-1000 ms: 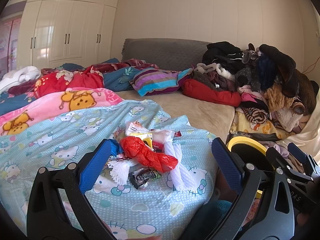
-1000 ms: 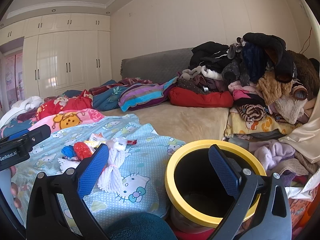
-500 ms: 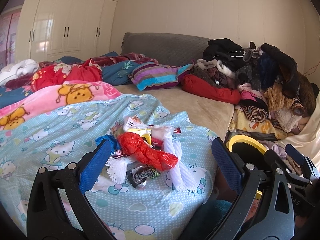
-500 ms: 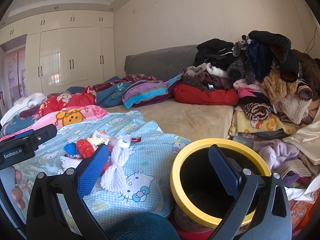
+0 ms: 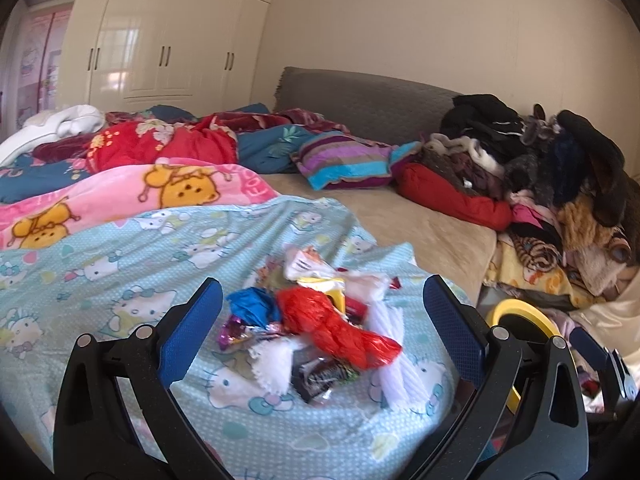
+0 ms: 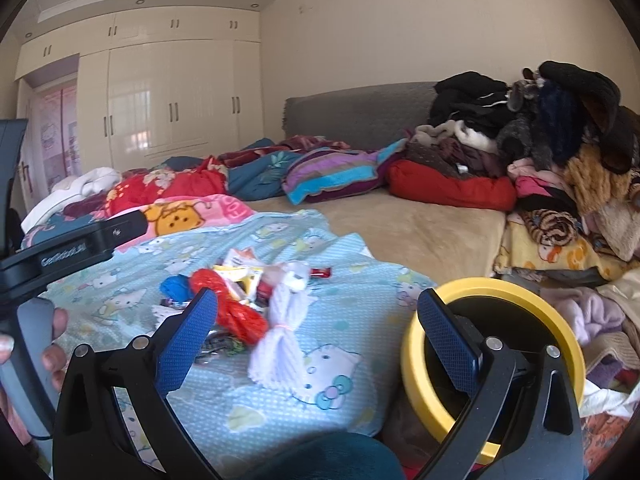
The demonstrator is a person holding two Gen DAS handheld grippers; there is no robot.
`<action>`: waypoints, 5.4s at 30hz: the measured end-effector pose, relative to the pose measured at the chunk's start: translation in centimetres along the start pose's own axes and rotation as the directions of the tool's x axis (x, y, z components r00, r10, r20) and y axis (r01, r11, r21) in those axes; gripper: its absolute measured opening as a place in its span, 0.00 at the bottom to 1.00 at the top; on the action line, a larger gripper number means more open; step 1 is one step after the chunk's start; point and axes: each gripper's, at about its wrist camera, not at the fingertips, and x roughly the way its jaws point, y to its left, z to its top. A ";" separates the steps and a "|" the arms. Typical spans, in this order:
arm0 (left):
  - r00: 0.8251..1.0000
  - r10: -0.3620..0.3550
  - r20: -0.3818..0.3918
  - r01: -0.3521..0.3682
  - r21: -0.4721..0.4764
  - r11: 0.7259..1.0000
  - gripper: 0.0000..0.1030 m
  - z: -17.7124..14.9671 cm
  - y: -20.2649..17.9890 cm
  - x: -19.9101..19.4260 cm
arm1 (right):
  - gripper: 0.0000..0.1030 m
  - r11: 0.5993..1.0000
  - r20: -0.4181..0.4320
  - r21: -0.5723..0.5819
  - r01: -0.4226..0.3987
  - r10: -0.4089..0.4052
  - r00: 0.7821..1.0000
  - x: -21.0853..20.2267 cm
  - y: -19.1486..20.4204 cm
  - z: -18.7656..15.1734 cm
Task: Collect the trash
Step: 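Grasp the red plastic bag with left tool while right tool grasps white mesh net, then carry both items over the yellow bin and open both tools to drop them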
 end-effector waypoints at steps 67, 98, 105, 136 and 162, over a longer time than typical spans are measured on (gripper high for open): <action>0.965 -0.111 -0.238 0.090 -0.095 0.991 0.13 1.6 1.4 9.1 | 0.28 0.968 -0.415 0.185 -0.168 0.232 0.880 11.8 -1.7 -2.4; 0.945 -0.253 -0.208 0.266 0.034 0.964 0.13 1.8 -8.0 5.9 | 0.28 0.972 -0.296 0.235 -0.017 0.088 0.951 5.3 -11.1 0.7; 0.931 -0.282 -0.230 0.307 0.081 0.948 0.13 1.1 -10.9 6.0 | 0.28 0.965 -0.288 0.262 0.030 0.048 0.957 4.5 -14.2 0.8; 0.860 -0.359 -0.361 0.475 0.313 0.823 0.13 -4.3 -23.3 8.2 | 0.28 0.931 -0.372 0.316 0.184 -0.057 0.926 3.5 -23.2 -1.6; 0.862 -0.310 -0.400 0.436 0.276 0.857 0.62 -6.0 -24.2 11.9 | 0.54 0.909 -0.435 0.356 0.215 -0.042 0.899 4.7 -25.4 -4.2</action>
